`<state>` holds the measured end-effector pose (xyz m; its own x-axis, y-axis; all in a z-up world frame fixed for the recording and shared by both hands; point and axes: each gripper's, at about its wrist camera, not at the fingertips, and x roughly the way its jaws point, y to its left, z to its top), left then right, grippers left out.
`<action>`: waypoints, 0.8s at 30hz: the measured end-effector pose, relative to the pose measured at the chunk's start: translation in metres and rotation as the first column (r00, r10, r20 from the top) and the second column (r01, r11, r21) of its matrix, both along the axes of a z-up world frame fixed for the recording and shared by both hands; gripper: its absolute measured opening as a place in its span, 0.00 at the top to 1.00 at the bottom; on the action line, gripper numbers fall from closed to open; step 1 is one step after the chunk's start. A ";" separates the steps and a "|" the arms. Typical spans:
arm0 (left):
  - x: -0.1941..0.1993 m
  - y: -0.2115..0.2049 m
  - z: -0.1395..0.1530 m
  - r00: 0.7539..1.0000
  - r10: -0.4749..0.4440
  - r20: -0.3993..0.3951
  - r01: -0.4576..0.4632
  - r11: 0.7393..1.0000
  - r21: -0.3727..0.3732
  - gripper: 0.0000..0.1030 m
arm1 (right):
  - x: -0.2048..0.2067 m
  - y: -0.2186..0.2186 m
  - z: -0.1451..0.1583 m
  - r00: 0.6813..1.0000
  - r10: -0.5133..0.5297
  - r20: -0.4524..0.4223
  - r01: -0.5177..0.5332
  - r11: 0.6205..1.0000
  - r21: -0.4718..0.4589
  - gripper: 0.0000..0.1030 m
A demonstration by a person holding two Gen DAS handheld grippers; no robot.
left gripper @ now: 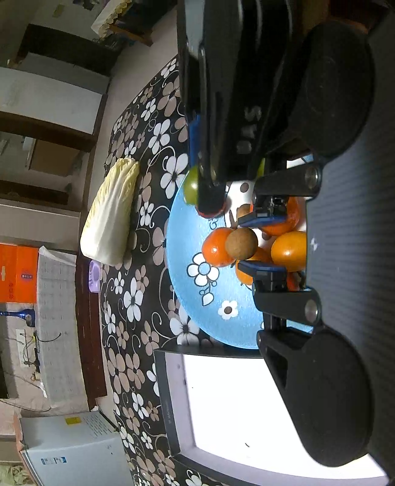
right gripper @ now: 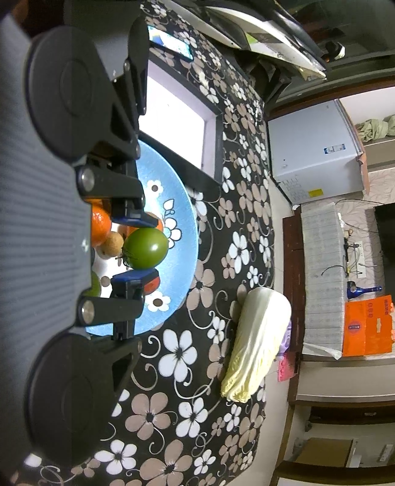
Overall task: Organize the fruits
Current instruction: 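Lower and release the green tomato with the right gripper while the left gripper releases the kiwi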
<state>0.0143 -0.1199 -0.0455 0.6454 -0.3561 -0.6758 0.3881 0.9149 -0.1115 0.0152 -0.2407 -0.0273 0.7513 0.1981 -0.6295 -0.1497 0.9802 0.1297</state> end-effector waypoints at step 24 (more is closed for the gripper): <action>-0.057 0.012 0.023 0.994 -0.048 0.098 0.047 0.999 0.017 0.16 | 0.010 0.003 -0.009 0.999 -0.041 0.002 0.041 0.999 -0.004 0.53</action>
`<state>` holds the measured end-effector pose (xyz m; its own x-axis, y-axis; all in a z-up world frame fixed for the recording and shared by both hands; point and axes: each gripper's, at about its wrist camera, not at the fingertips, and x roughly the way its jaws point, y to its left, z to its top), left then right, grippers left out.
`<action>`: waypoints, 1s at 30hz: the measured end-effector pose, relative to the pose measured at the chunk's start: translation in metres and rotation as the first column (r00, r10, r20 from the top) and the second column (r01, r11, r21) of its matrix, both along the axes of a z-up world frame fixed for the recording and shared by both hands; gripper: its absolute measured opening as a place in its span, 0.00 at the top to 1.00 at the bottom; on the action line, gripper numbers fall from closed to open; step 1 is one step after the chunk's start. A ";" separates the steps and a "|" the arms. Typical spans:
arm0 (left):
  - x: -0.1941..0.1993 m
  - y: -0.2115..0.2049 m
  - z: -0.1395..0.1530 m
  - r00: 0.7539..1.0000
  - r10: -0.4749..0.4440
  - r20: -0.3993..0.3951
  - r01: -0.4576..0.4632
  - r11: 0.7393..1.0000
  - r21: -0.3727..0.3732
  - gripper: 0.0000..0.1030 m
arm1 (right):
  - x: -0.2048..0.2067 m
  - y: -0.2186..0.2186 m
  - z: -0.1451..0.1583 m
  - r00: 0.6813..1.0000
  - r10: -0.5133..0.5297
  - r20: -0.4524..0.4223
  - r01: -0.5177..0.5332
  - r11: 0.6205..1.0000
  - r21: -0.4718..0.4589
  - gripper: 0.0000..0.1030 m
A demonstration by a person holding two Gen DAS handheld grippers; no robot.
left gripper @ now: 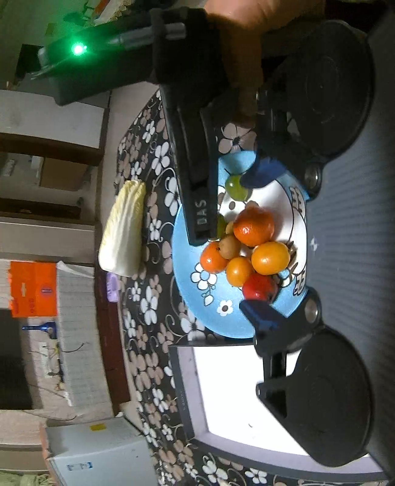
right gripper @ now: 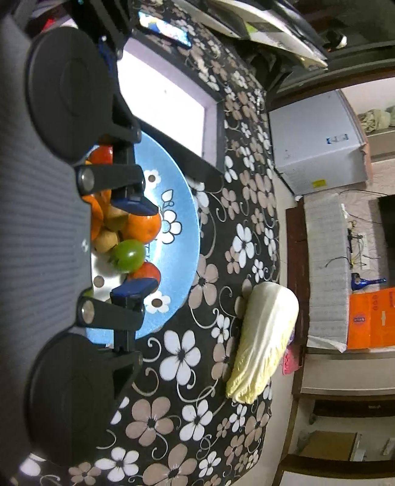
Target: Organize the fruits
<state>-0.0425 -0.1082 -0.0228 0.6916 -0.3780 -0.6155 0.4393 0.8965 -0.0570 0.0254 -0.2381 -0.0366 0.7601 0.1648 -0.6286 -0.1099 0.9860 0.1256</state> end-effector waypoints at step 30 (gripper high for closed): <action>-0.047 0.012 0.013 0.970 0.227 0.088 -0.235 0.966 0.107 0.00 | -0.095 -0.026 0.009 0.991 -0.128 -0.049 0.129 0.992 0.008 0.36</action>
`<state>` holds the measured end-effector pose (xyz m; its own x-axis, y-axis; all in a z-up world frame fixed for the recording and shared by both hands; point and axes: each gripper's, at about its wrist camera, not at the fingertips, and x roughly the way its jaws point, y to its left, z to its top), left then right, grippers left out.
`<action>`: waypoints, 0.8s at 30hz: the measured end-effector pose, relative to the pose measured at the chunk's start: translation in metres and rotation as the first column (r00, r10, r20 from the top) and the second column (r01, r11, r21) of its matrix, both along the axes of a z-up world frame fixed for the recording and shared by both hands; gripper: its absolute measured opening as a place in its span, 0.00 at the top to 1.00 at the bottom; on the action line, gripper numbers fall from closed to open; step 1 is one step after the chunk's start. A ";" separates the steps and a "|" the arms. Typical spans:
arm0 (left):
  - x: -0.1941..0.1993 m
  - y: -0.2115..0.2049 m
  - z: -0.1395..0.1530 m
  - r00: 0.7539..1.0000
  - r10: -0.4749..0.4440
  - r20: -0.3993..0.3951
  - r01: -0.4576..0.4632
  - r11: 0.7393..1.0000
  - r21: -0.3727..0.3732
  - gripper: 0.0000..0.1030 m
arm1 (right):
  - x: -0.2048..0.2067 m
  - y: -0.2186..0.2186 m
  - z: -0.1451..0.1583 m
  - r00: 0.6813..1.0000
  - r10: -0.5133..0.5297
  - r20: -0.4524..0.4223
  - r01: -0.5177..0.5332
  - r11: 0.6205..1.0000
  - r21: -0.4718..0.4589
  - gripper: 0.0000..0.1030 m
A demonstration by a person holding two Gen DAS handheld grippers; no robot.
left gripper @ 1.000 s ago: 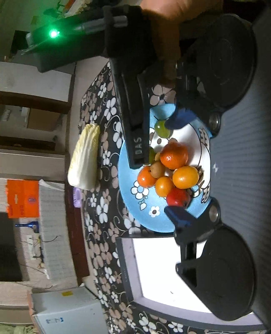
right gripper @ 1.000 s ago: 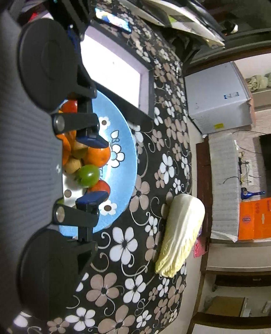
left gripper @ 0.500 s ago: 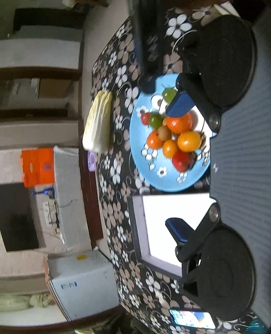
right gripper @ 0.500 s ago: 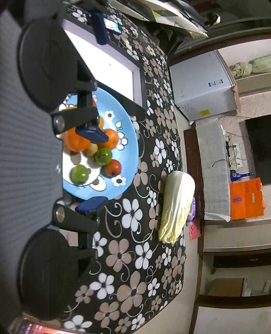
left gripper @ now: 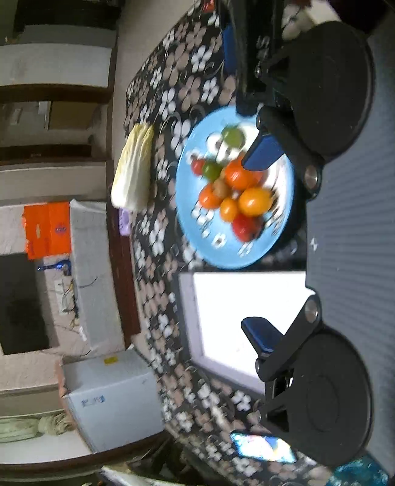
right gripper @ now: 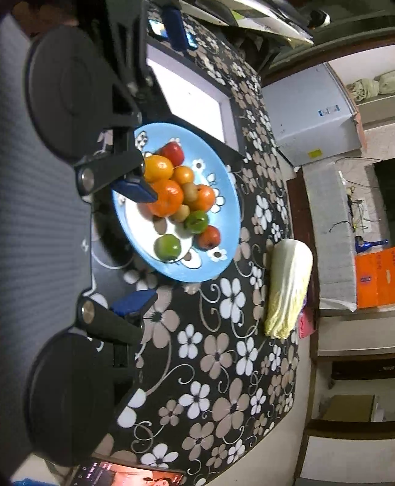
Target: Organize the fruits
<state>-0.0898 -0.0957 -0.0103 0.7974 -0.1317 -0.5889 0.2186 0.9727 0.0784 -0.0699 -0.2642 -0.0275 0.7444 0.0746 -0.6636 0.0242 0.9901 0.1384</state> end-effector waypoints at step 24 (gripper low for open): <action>-0.019 -0.018 -0.014 0.996 -0.056 -0.074 0.054 0.998 -0.018 0.00 | 0.006 -0.004 -0.016 0.997 -0.008 -0.077 0.004 0.999 -0.053 0.36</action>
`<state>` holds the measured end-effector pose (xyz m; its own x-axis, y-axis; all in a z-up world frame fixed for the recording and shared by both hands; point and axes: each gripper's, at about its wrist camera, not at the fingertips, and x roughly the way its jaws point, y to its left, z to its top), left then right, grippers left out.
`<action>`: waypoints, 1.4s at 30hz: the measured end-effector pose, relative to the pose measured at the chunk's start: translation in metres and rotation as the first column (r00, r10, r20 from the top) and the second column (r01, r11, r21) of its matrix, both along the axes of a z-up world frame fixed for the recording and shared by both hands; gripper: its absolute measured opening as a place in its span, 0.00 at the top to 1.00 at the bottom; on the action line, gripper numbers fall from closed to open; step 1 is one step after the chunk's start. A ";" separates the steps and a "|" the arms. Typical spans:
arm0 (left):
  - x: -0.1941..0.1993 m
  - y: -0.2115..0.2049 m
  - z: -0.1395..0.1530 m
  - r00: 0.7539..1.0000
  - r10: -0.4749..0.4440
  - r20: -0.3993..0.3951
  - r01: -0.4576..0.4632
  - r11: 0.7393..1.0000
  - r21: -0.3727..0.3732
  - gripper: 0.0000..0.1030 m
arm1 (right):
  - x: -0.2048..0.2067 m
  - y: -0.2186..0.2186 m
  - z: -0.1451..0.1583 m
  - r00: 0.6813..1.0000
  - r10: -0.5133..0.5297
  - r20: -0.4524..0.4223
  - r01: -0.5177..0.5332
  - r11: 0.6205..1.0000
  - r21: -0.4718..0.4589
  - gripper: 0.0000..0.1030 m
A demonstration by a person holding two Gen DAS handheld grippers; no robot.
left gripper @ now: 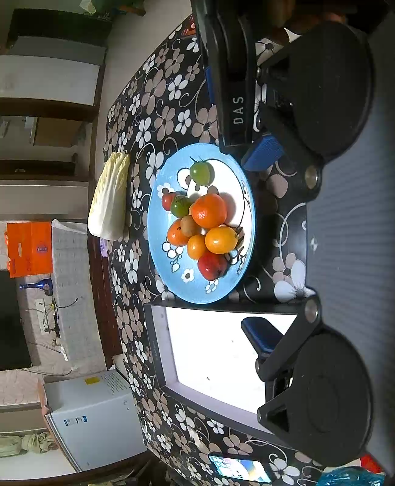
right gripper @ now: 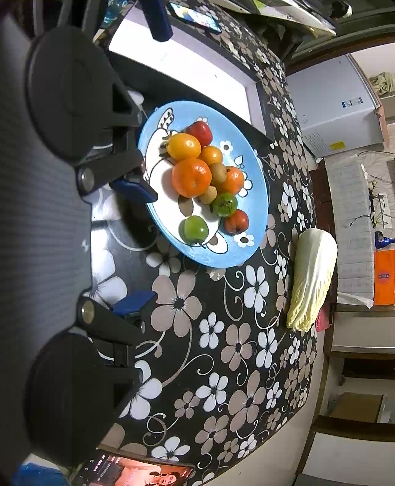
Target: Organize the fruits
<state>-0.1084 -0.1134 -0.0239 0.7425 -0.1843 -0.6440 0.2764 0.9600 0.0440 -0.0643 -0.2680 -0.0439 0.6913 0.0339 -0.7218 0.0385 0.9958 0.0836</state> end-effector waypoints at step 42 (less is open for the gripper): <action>0.003 -0.008 -0.004 1.000 -0.014 -0.002 0.015 1.000 0.009 0.00 | -0.002 -0.008 0.001 1.000 -0.011 0.007 0.011 1.000 0.007 0.36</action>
